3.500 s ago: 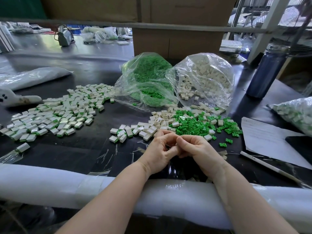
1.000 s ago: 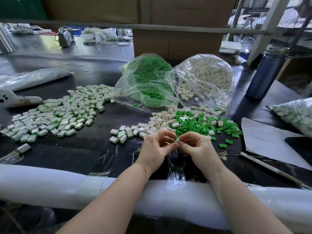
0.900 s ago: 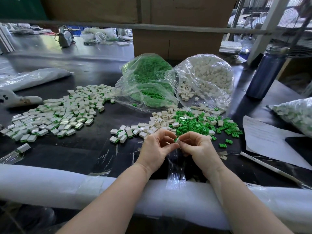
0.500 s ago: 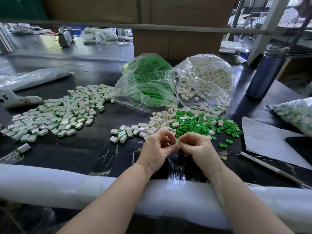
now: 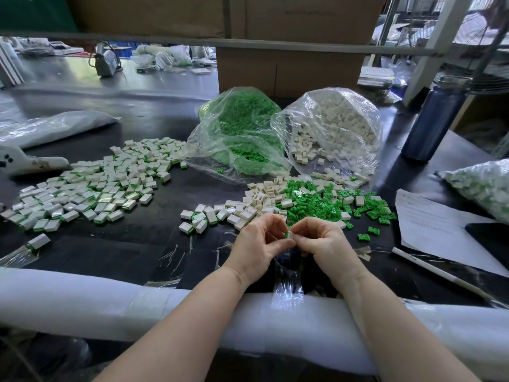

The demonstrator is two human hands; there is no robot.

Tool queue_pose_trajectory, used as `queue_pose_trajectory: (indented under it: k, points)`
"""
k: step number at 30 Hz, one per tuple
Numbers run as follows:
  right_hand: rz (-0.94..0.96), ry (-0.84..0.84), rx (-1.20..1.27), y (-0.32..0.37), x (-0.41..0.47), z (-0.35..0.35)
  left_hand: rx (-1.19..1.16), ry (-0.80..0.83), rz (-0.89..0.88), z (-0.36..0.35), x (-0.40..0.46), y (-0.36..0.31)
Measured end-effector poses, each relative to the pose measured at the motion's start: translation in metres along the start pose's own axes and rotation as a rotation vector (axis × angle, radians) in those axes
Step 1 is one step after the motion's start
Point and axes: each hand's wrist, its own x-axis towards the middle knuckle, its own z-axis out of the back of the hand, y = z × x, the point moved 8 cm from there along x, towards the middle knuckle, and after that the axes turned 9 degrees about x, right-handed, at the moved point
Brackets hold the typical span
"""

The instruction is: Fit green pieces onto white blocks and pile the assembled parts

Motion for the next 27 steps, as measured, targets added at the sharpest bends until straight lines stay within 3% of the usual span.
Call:
queue_pose_trajectory:
  k: [16,27]
  points:
    - [0.001,-0.017,0.031,0.0034,-0.0012,0.0001,0.029,-0.033,-0.006,0.0017,-0.0008,-0.0039]
    - [0.011,0.008,0.028,0.0053,-0.0027,-0.0008,-0.097,-0.047,0.009,0.0052,-0.0027,-0.0043]
